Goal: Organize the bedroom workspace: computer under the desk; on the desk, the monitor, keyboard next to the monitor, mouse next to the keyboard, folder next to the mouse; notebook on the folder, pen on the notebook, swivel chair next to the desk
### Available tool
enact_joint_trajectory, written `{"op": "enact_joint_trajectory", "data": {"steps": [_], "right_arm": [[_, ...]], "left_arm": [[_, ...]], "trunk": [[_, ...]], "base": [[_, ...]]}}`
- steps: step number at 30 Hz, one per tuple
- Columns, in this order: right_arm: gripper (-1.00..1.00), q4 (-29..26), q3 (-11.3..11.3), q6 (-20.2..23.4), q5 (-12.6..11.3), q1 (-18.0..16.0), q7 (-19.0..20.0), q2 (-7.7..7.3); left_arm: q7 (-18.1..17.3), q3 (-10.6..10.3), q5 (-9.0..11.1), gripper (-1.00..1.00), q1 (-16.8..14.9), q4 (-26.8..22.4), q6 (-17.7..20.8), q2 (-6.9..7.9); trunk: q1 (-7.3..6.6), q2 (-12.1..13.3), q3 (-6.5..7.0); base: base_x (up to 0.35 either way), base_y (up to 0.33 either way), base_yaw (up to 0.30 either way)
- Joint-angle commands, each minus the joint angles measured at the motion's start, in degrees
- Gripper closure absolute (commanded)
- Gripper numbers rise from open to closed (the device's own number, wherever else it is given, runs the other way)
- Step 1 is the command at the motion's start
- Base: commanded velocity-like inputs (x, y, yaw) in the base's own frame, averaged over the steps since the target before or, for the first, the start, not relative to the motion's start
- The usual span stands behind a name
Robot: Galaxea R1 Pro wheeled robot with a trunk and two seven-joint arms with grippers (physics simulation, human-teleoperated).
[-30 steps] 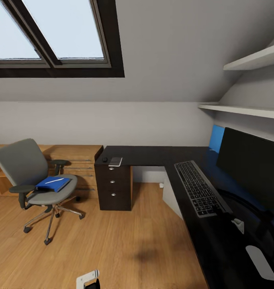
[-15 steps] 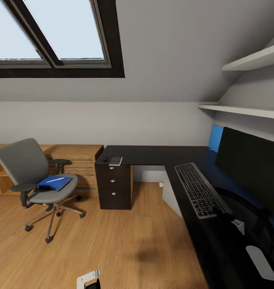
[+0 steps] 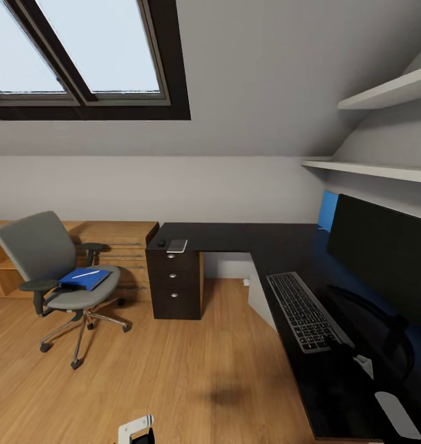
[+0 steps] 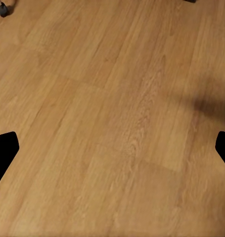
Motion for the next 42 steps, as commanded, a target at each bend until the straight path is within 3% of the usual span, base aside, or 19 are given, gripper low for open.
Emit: {"op": "enact_joint_trajectory", "data": {"steps": [1, 42], "right_arm": [[1.00, 0.0, -0.2, 0.4, -0.3, -0.1, 0.1, 0.02], [1.00, 1.1, -2.3, 0.5, -1.0, -0.1, -1.6, -0.50]], "left_arm": [[0.4, -0.5, 0.6, -1.00, -0.1, 0.0, -0.4, 0.08], [0.2, -0.6, 0.7, -1.00, -0.1, 0.0, -0.4, 0.08]], "trunk": [[0.00, 0.0, -0.06], [0.00, 0.0, -0.06]], "base": [[0.000, 0.000, 0.000], [-0.014, -0.026, 0.000]]}}
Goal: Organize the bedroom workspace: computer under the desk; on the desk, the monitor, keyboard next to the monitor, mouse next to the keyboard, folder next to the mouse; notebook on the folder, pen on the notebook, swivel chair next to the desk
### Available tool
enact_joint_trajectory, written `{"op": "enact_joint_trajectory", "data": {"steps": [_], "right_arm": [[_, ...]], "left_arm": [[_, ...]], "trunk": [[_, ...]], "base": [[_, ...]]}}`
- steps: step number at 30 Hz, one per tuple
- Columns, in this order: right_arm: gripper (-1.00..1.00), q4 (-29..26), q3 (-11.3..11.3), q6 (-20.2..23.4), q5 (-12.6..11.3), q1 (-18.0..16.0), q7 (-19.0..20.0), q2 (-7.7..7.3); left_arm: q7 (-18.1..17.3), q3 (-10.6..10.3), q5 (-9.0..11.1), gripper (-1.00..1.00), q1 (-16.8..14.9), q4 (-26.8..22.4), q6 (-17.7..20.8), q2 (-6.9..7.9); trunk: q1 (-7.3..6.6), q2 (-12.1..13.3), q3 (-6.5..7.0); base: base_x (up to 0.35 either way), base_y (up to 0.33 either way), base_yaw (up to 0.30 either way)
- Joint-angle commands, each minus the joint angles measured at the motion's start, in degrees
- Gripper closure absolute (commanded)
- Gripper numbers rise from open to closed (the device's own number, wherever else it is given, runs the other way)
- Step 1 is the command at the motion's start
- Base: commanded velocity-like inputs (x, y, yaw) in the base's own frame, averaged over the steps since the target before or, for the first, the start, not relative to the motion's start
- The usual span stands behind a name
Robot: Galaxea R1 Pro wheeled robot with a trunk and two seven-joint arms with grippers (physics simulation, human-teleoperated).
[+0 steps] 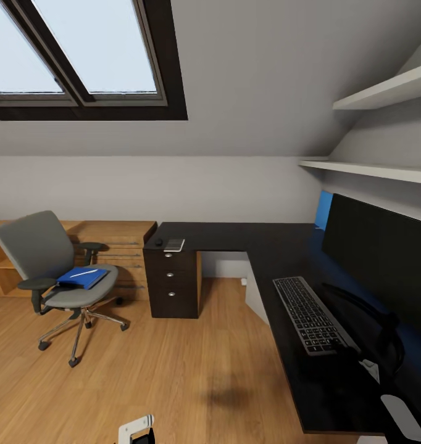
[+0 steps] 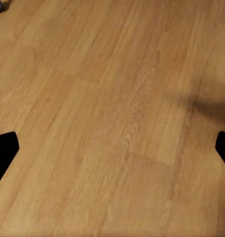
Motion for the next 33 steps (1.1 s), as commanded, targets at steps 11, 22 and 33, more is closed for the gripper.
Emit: {"op": "enact_joint_trajectory", "data": {"steps": [11, 22, 33], "right_arm": [[1.00, 0.1, -2.6, 0.3, 0.0, 0.0, 0.0, 0.02], [1.00, 0.1, -2.6, 0.3, -0.1, 0.0, 0.0, 0.02], [1.00, 0.1, -2.6, 0.3, -0.1, 0.0, 0.0, 0.03]], "left_arm": [[0.3, -0.5, 0.6, -1.00, -0.1, -0.1, -0.4, 0.08], [0.4, -0.5, 0.5, -1.00, -0.1, -0.1, -0.4, 0.08], [0.3, -0.5, 0.5, -1.00, -0.1, -0.1, -0.4, 0.10]], "trunk": [[0.00, 0.0, -0.07], [0.00, 0.0, -0.07], [0.00, 0.0, -0.07]], "base": [[0.000, 0.000, 0.000], [-0.007, 0.000, 0.000], [-0.129, 0.000, 0.000]]}}
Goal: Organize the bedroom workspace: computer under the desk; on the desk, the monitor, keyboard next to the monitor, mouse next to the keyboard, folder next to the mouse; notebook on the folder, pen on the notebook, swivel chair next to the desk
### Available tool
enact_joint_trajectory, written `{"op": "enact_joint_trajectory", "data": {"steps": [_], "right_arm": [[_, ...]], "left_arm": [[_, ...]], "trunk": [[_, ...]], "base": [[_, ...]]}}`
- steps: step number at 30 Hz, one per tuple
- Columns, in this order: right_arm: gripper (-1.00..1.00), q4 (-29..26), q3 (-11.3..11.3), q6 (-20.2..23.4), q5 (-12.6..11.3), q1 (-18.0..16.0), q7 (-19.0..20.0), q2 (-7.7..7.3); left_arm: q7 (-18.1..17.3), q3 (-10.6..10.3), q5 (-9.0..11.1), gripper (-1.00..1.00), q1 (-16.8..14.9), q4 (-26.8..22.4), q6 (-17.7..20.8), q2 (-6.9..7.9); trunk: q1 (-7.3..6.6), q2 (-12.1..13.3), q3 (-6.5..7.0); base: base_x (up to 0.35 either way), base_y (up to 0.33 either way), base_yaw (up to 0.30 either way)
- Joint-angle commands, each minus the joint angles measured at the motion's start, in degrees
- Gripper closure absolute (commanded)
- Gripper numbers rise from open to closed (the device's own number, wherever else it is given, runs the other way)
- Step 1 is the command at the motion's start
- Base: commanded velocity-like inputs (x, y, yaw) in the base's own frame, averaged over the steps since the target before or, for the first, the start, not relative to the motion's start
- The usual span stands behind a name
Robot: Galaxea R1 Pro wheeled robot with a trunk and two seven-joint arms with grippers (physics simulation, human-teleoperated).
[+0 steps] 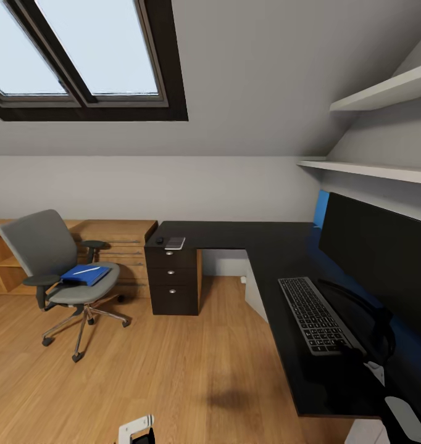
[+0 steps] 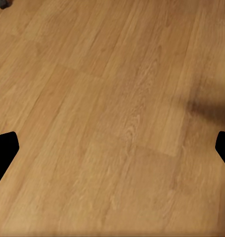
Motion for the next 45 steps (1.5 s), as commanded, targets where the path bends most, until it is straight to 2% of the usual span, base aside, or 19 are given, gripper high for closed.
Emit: {"op": "enact_joint_trajectory", "data": {"steps": [1, 16, 45], "right_arm": [[1.00, 0.0, -0.2, 0.4, -0.3, -0.1, 0.1, 0.02], [1.00, 0.0, -0.2, 0.5, -0.3, -0.1, 0.1, 0.03], [1.00, -0.4, -0.1, 0.8, -0.1, -0.1, 1.0, 0.01]], "left_arm": [[0.4, -0.5, 0.6, -1.00, -0.1, 0.0, -0.4, 0.08], [0.4, -0.3, 0.7, -1.00, -0.1, 0.0, -0.4, 0.13], [0.4, -0.4, 0.9, -1.00, -0.1, 0.0, -0.4, 0.07]], "trunk": [[0.00, 0.0, -0.07], [0.00, 0.0, -0.07], [0.00, 0.0, -0.07]], "base": [[-0.013, 0.000, 0.000], [0.068, -0.017, 0.000], [0.002, -0.001, 0.000]]}}
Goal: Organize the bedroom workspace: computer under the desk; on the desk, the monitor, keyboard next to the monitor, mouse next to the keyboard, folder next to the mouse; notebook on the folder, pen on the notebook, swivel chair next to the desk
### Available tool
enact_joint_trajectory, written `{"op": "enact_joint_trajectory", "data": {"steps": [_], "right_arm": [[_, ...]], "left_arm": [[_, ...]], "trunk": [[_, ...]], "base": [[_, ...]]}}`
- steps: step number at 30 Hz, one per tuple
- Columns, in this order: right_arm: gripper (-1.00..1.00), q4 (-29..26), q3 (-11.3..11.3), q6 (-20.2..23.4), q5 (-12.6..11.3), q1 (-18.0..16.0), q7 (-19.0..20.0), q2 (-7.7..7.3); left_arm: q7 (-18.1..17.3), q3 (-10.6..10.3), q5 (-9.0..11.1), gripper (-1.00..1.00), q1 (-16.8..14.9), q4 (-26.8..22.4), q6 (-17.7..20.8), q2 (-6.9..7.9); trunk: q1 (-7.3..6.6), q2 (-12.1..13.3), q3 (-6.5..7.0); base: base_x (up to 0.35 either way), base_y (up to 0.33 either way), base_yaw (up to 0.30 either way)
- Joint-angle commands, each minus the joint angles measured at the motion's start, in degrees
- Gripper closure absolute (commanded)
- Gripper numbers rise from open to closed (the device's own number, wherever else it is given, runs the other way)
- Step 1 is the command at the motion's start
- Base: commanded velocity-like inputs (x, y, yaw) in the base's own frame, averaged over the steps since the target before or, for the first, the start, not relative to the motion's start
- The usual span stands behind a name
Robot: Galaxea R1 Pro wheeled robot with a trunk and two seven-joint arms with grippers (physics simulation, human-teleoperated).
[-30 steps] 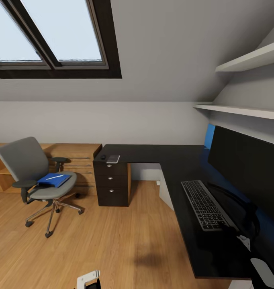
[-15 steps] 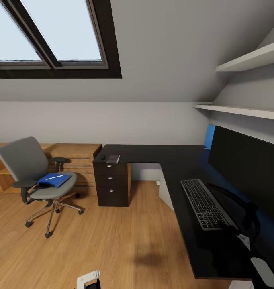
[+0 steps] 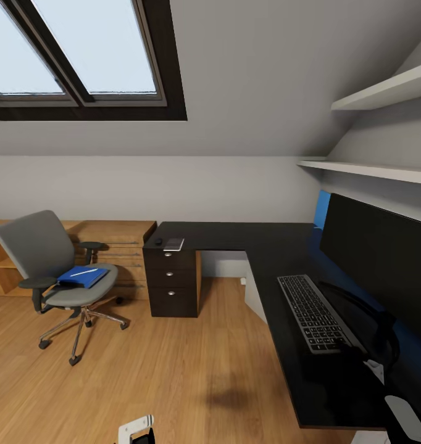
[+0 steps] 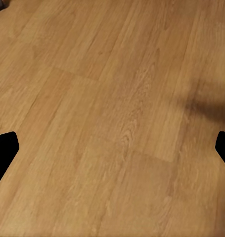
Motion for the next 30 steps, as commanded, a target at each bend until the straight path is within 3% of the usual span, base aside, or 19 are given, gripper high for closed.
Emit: {"op": "enact_joint_trajectory", "data": {"steps": [1, 11, 30], "right_arm": [[1.00, 0.0, -0.2, 0.4, -0.3, -0.1, 0.0, 0.03], [1.00, 0.1, -0.2, 0.5, -0.4, -0.1, 0.0, 0.03], [1.00, 0.1, 0.0, 0.3, -0.5, -0.1, 0.0, 0.25]], "left_arm": [[0.4, -0.4, 0.6, -1.00, -0.1, 0.0, -0.4, 0.08], [0.4, -0.4, 0.6, -1.00, -0.1, 0.0, -0.4, 0.08], [0.4, -0.2, 0.7, -1.00, -0.1, 0.0, -0.4, 0.17]], "trunk": [[0.00, 0.0, -0.06], [0.00, 0.0, -0.06], [0.00, 0.0, -0.06]], "base": [[0.000, 0.000, 0.000], [0.000, 0.000, -0.098], [-0.032, 0.000, -0.004]]}}
